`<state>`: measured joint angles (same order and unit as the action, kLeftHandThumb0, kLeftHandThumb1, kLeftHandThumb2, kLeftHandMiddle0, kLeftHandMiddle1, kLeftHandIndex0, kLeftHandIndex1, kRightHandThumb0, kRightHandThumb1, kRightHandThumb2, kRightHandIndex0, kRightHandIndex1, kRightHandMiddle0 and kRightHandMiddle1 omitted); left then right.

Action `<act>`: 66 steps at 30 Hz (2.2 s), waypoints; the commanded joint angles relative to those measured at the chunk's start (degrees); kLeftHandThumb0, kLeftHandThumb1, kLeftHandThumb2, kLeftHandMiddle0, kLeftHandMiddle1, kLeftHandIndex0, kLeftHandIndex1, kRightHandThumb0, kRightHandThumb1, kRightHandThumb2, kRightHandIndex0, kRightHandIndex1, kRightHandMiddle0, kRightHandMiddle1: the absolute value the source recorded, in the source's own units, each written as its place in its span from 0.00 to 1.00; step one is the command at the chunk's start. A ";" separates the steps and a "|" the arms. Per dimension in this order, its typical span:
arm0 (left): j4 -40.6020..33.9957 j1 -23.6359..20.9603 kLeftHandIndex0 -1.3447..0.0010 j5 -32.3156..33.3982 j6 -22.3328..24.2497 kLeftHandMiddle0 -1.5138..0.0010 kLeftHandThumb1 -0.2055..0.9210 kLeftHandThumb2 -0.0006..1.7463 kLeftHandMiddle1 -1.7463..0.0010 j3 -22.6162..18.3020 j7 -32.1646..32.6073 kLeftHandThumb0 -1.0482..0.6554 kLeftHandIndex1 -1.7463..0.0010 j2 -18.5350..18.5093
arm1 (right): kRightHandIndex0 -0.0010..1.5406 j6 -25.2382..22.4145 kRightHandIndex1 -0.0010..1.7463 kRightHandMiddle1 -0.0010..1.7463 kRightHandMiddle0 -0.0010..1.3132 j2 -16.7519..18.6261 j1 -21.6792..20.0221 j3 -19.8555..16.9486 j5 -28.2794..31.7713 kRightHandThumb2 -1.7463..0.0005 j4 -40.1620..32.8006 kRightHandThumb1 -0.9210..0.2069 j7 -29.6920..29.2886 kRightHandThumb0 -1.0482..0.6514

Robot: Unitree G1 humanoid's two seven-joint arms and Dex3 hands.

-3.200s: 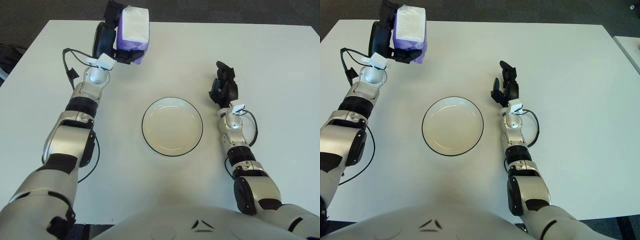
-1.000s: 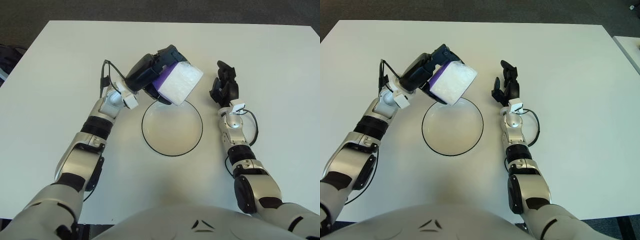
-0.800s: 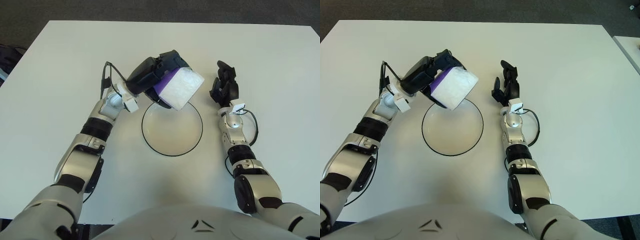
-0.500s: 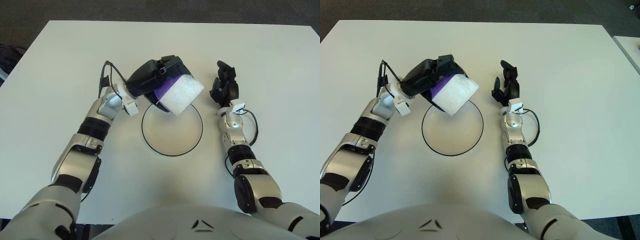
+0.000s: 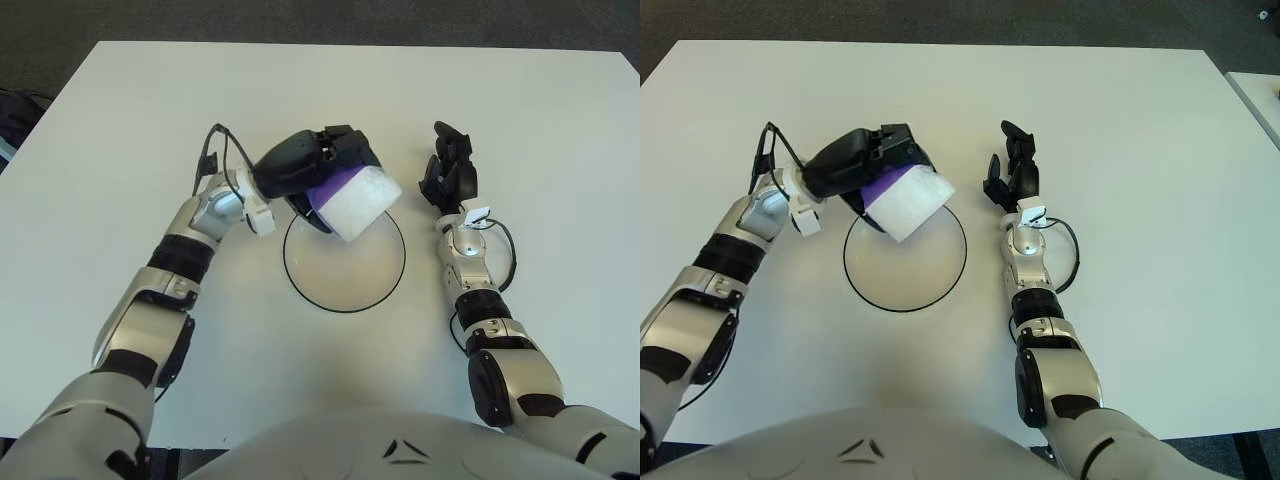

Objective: Put the tissue paper into the plate.

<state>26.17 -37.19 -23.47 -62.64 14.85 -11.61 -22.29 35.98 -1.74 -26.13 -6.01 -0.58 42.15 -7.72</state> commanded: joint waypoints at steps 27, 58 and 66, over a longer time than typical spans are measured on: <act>-5.84 1.37 0.56 3.59 -4.05 0.22 0.48 0.74 0.00 1.34 -3.76 0.34 0.00 -1.85 | 0.16 0.98 0.17 0.42 0.00 0.33 9.13 0.63 -1.94 0.55 9.39 0.00 -1.66 0.30; -10.78 3.23 0.62 -8.88 -2.93 0.34 0.58 0.66 0.00 -3.99 2.58 0.36 0.00 -0.15 | 0.16 1.04 0.17 0.42 0.00 0.71 8.52 1.37 -1.81 0.56 10.15 0.00 -2.92 0.30; -11.39 3.00 0.66 -13.07 -3.21 0.46 0.65 0.60 0.00 -4.57 5.11 0.37 0.00 -0.84 | 0.16 1.77 0.18 0.43 0.00 0.75 8.28 1.20 -1.72 0.57 10.97 0.00 -3.27 0.30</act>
<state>16.13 -35.17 -33.86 -65.43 11.12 -8.70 -22.45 36.54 -1.64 -27.52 -5.05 -0.70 44.55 -10.39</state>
